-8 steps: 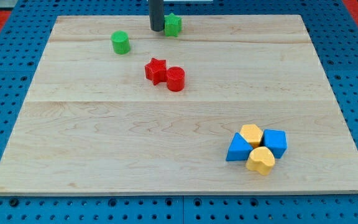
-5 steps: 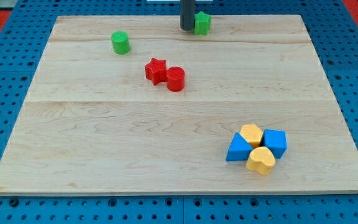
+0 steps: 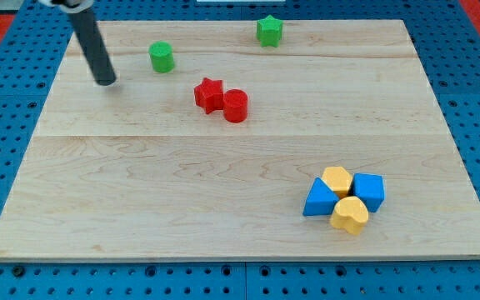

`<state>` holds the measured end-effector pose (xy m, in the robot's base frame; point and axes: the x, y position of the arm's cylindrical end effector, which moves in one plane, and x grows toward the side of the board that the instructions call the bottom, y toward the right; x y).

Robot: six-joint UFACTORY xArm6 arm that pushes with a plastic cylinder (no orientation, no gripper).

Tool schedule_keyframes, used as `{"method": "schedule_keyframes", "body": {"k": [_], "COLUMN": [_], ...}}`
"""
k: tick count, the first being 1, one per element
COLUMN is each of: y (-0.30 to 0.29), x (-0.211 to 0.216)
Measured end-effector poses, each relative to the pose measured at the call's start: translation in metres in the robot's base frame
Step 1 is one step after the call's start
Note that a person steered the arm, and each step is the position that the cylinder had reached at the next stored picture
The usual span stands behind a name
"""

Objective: Push green circle to the green star

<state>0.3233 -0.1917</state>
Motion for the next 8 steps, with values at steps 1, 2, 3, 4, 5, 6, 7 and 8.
{"method": "schedule_keyframes", "body": {"k": [1, 2, 3, 4, 5, 6, 7, 8], "y": [0.02, 0.069, 0.115, 0.121, 0.107, 0.109, 0.139, 0.17], "x": [-0.041, -0.051, -0.054, -0.049, -0.033, -0.017, -0.016, -0.029]}}
